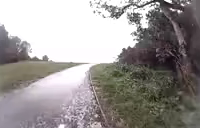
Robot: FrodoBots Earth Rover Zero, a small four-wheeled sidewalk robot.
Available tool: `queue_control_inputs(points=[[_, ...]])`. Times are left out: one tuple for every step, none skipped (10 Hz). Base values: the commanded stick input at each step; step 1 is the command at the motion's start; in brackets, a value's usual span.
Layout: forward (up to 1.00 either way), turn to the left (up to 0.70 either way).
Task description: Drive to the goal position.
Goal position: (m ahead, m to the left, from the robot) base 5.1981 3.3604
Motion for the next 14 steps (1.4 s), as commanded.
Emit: queue_control_inputs(points=[[-1.0, -0.13], [-1.0, 0.0], [-1.0, 0.0], [-1.0, 0.0], [-1.0, 0.0], [-1.0, 0.0], [-1.0, 0.0], [-1.0, 0.0], [-1.0, 0.0], [-0.98, 0.0], [-0.39, 0.0], [0.0, 0.0], [0.0, 0.0], [0.0, 0.0]])
